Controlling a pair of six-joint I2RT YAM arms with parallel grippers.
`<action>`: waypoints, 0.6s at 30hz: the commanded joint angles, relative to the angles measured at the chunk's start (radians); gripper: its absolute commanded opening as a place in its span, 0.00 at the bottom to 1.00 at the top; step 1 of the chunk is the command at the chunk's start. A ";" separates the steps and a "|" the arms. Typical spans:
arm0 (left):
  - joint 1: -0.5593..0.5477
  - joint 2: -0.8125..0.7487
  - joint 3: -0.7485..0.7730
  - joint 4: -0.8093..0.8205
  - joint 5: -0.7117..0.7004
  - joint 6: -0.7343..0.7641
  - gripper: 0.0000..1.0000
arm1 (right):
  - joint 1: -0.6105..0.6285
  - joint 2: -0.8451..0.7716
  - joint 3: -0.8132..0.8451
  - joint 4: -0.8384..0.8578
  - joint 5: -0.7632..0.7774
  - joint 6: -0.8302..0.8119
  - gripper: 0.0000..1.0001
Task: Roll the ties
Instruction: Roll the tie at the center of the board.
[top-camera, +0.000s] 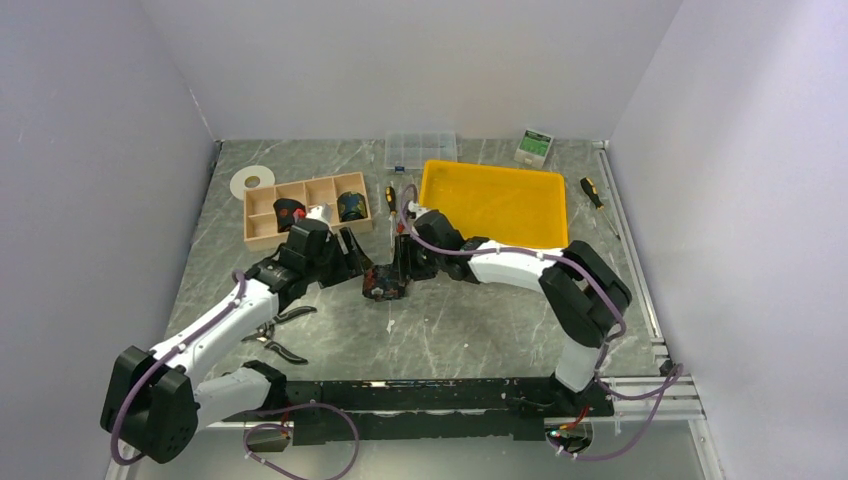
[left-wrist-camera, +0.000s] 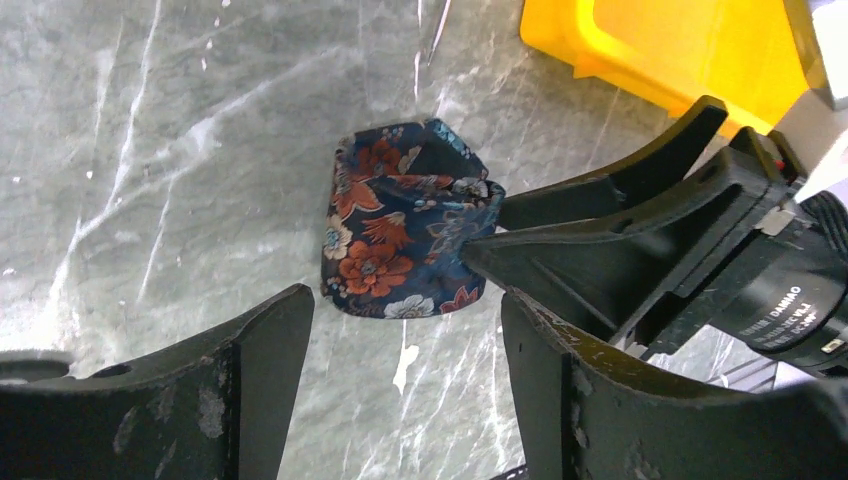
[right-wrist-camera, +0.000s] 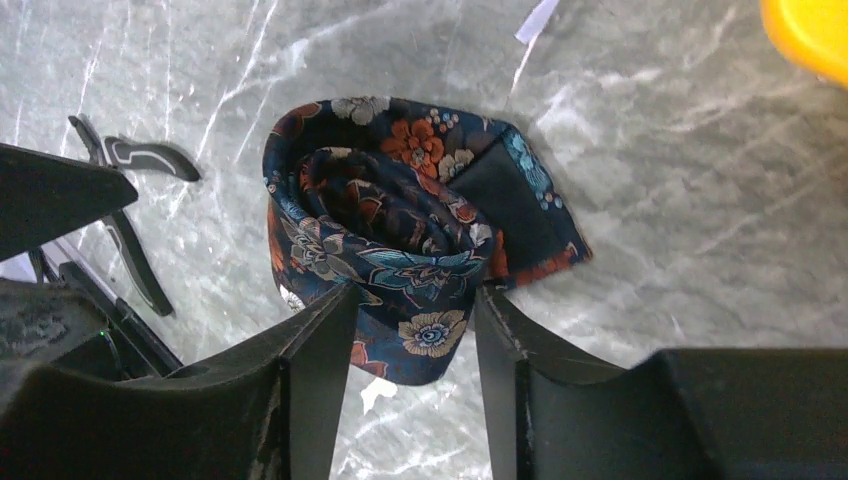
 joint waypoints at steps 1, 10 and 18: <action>0.024 0.037 -0.007 0.101 0.059 0.023 0.74 | 0.001 0.050 0.085 0.018 -0.010 -0.023 0.49; 0.086 0.045 -0.056 0.139 0.111 0.011 0.73 | 0.000 0.156 0.191 -0.039 0.008 -0.073 0.45; 0.132 0.038 -0.077 0.144 0.148 0.012 0.73 | -0.012 0.217 0.210 -0.029 -0.011 -0.066 0.45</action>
